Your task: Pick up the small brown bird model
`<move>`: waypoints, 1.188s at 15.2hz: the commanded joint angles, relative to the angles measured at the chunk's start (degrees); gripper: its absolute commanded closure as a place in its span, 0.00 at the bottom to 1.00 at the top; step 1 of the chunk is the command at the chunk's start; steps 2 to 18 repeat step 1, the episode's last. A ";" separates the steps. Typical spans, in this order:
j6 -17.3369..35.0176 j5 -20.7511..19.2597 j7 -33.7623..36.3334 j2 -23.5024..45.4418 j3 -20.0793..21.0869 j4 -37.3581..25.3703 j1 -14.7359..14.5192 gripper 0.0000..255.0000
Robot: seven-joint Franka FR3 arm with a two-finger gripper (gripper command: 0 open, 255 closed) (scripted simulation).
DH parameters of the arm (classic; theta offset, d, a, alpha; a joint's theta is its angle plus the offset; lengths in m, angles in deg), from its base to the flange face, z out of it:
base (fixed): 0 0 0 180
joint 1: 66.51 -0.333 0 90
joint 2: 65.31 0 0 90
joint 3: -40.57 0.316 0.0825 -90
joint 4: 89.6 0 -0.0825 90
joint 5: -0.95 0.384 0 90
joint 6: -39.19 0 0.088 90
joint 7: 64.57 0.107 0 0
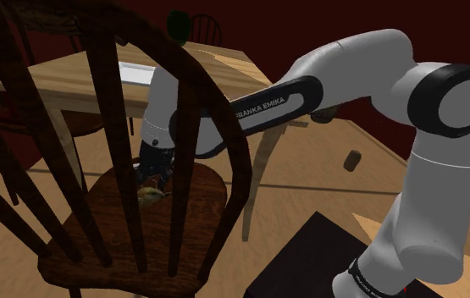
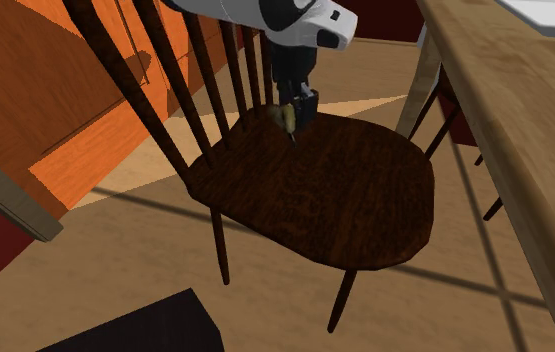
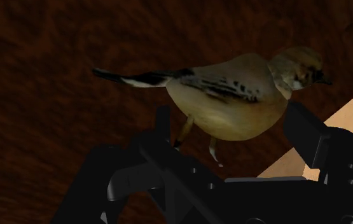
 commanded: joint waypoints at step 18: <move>-0.49 0.07 0.00 -0.10 0.04 -0.39 -0.01 1.00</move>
